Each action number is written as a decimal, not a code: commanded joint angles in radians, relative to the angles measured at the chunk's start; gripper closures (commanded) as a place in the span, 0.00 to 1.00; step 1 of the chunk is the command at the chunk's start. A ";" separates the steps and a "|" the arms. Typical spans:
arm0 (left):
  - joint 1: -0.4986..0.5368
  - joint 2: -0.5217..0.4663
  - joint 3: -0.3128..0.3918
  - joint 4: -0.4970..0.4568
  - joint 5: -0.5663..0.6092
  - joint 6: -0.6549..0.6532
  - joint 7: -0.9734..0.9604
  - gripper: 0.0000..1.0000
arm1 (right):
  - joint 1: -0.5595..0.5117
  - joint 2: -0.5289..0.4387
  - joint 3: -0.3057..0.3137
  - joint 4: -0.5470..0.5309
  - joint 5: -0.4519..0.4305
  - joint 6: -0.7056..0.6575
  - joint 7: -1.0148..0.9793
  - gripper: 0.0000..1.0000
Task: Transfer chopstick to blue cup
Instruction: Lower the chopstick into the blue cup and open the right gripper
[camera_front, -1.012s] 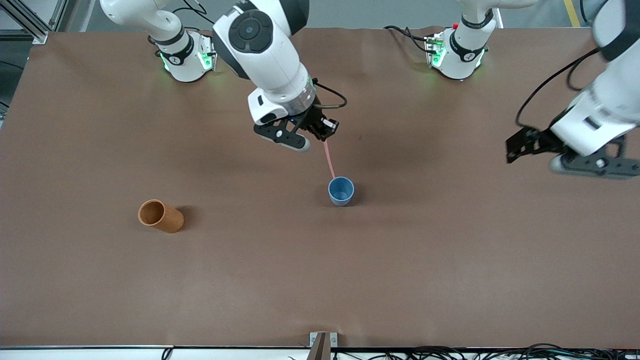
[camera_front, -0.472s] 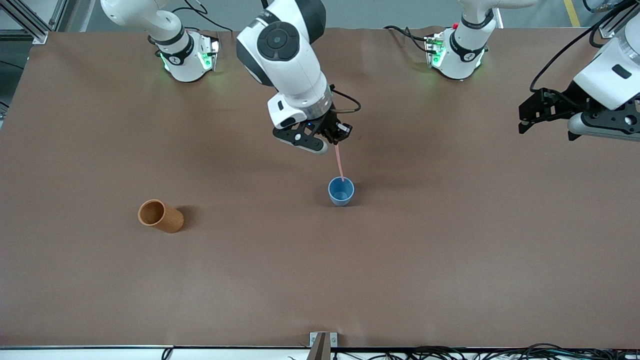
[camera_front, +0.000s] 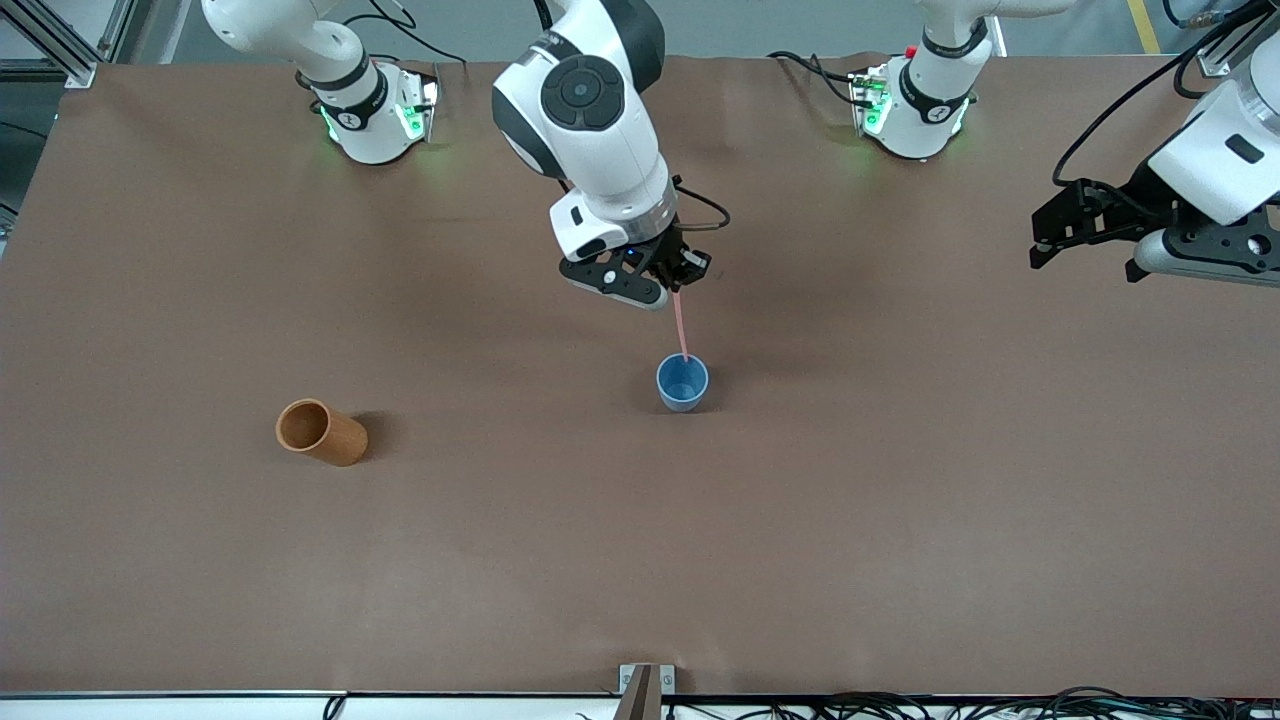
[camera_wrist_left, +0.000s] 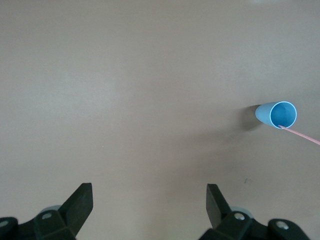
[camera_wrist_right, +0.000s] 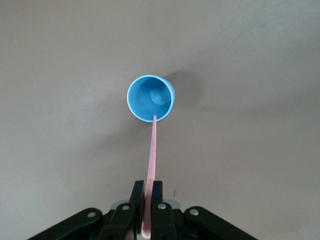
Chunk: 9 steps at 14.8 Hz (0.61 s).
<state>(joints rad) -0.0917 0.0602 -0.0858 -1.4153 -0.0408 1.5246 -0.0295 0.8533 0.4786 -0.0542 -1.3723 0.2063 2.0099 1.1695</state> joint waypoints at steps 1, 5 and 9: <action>0.009 0.000 0.003 0.010 -0.014 -0.015 -0.001 0.00 | 0.003 0.008 -0.009 0.021 -0.018 -0.002 0.018 0.79; 0.012 0.003 0.003 0.010 -0.014 -0.015 -0.003 0.00 | -0.016 0.000 -0.016 0.024 -0.015 -0.005 0.001 0.70; 0.016 0.013 0.003 0.013 -0.019 -0.015 0.000 0.00 | -0.095 -0.055 -0.015 0.019 -0.010 -0.017 -0.026 0.48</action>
<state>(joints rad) -0.0799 0.0625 -0.0841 -1.4156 -0.0408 1.5245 -0.0299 0.8118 0.4741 -0.0803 -1.3473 0.2057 2.0103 1.1659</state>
